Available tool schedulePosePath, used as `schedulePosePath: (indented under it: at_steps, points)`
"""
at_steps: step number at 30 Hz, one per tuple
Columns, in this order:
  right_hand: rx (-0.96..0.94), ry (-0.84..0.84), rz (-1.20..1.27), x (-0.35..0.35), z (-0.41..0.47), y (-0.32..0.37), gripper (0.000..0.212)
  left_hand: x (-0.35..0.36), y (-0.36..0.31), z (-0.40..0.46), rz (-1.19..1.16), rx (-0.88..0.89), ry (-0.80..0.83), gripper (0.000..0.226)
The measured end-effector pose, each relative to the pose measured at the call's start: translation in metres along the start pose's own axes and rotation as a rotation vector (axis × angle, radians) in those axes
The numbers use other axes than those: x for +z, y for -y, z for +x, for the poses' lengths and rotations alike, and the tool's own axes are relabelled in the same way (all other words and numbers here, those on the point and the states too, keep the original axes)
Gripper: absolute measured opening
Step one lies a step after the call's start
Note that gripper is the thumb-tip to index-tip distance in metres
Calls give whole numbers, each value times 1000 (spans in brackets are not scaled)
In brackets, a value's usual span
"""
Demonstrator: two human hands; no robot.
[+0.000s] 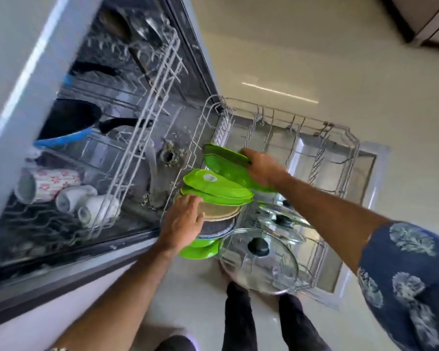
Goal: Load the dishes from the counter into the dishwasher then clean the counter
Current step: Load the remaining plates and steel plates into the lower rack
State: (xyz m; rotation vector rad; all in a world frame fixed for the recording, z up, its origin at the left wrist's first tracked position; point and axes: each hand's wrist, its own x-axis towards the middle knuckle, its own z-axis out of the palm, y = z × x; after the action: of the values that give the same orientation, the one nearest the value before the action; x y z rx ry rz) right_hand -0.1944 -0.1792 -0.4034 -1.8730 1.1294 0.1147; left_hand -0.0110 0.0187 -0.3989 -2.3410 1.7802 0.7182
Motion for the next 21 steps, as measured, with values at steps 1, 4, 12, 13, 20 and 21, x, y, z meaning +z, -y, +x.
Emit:
schedulePosePath:
  at_steps: [1, 4, 12, 13, 20, 21]
  points:
    - [-36, -15, -35, 6, 17, -2, 40, 6, 3, 12, 30, 19, -11, 38]
    - [-107, -82, -126, 27, 55, -3, 40, 25, 13, 40, 59, 45, 16, 52]
    - [-135, -127, -228, 65, 102, -1, 42, 45, 21, 79, 217, 103, 223, 63]
    - [-139, -125, -241, 65, 103, -1, 43, 45, 22, 82, 219, 103, 226, 62]
    - [-246, 15, -409, 58, 97, -10, 51, 50, 25, 93, 211, 100, 215, 61]
    - [-249, 46, -416, 57, 99, -11, 51, 50, 25, 93, 213, 97, 220, 63]
